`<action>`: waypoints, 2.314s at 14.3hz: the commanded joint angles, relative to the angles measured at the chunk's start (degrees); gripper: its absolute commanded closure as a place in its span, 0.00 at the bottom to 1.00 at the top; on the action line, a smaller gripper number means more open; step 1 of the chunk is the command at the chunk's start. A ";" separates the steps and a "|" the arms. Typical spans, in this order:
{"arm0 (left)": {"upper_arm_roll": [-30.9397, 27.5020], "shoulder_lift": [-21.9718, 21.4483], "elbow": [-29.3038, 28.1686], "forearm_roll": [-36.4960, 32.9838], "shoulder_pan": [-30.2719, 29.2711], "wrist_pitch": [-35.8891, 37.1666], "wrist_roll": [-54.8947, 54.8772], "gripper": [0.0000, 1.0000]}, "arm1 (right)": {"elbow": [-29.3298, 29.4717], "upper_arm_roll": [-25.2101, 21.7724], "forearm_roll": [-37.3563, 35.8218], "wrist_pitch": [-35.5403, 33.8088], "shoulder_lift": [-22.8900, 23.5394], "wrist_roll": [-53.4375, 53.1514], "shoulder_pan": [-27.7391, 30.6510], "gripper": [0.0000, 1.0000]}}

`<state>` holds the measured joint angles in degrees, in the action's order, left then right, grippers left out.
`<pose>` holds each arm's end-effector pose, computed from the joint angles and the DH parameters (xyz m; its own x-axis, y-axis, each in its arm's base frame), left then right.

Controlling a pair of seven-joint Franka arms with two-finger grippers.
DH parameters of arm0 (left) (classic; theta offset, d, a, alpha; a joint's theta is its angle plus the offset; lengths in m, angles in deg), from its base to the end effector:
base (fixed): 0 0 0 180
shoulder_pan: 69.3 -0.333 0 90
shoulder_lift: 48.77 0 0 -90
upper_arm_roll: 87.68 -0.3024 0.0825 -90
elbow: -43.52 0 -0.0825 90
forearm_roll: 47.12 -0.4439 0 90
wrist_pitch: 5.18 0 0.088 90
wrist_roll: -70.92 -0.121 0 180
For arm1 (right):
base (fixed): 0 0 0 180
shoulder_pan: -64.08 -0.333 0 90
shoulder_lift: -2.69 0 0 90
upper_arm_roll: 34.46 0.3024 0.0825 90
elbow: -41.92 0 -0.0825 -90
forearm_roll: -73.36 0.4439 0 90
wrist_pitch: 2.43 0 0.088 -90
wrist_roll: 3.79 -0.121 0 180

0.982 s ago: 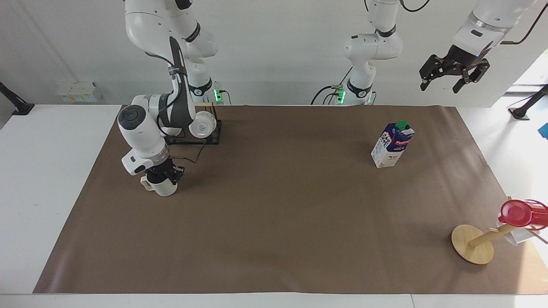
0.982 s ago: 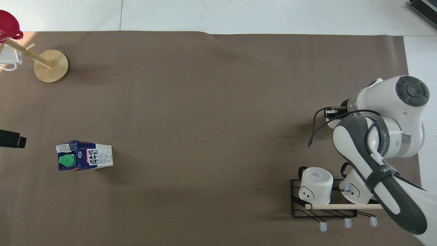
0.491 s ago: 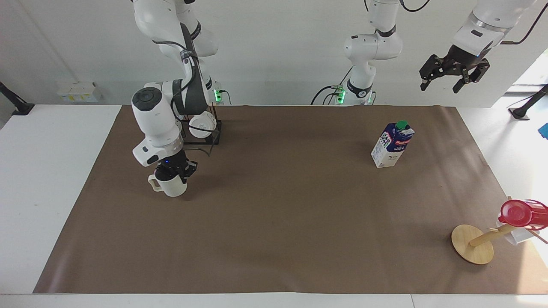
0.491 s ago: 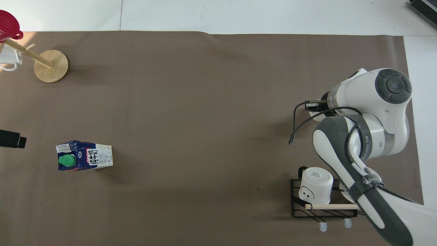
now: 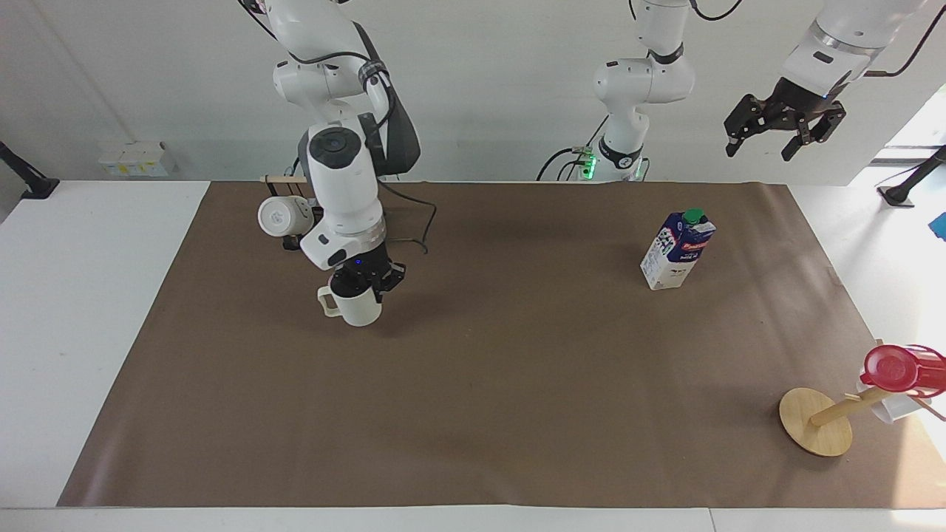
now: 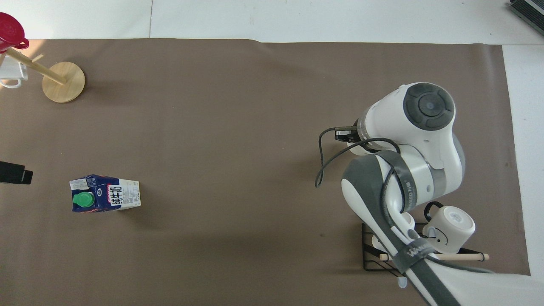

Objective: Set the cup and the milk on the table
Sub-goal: 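Carry the mug with the right gripper toward the table center, then lower the mug with the right gripper while the left gripper reaches the carton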

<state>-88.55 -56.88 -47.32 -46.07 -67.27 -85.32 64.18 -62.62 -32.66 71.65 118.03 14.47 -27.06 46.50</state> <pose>0.5512 -0.0130 0.6572 0.9891 -0.1408 -0.0425 -0.1398 -0.9899 0.0255 0.6361 0.2211 0.3751 0.9957 -0.0548 0.0743 -0.0542 -0.9985 -0.0098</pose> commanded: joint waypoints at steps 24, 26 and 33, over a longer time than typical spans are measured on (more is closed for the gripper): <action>0.34 -7.54 -12.35 -0.35 -0.09 -6.61 0.15 0.00 | 30.19 -0.04 -1.27 -10.33 24.61 -32.20 -23.38 1.00; 0.34 -7.71 -13.31 -0.35 -0.10 -6.87 0.15 0.00 | 29.75 -0.04 -1.27 -10.33 25.23 -32.28 -23.46 1.00; 0.43 -10.78 -22.18 -0.35 0.26 -14.59 0.33 0.00 | 26.24 -0.04 -0.39 -6.20 24.70 -32.29 -23.38 0.95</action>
<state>-88.13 -64.35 -64.68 -46.07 -67.27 -96.29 64.18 -35.03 -32.82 71.20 110.18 39.38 -57.69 23.05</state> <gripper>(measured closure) 0.000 0.960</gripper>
